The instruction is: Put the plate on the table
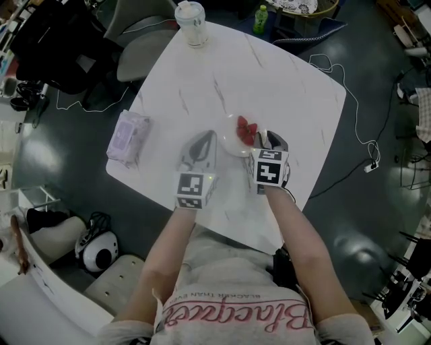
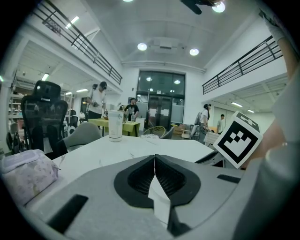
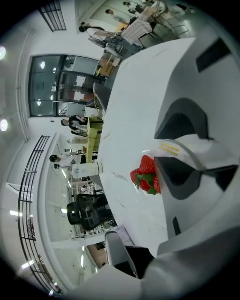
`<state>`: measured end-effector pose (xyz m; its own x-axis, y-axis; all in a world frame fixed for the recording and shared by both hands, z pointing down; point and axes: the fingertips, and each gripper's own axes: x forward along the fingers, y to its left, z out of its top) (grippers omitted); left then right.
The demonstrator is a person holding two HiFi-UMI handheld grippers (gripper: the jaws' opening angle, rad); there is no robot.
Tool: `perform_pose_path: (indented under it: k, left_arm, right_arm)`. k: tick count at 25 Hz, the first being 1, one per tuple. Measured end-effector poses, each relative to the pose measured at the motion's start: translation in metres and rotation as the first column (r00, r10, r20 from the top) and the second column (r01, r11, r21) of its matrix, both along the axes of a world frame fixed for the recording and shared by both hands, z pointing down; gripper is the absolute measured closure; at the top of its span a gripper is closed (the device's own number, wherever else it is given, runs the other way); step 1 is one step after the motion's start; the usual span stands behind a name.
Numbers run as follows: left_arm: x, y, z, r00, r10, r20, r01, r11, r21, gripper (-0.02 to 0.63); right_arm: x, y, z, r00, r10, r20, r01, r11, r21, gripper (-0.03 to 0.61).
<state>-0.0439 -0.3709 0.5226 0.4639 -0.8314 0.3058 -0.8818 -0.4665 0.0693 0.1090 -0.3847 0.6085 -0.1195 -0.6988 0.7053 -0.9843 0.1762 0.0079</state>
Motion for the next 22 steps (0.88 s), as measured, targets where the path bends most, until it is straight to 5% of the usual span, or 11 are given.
perform_pose_path:
  k: [11, 22]
  left_arm:
    - [0.005, 0.010, -0.032, 0.999, 0.037, -0.012, -0.036, 0.998, 0.056, 0.607]
    - [0.027, 0.058, -0.103, 0.990, 0.142, 0.000, -0.139, 0.968, 0.208, 0.607]
  right_arm:
    - [-0.008, 0.020, -0.083, 0.991, -0.065, 0.117, 0.044, 0.983, 0.177, 0.574]
    - [-0.018, 0.093, -0.196, 0.934, -0.257, 0.248, 0.119, 0.879, 0.462, 0.575]
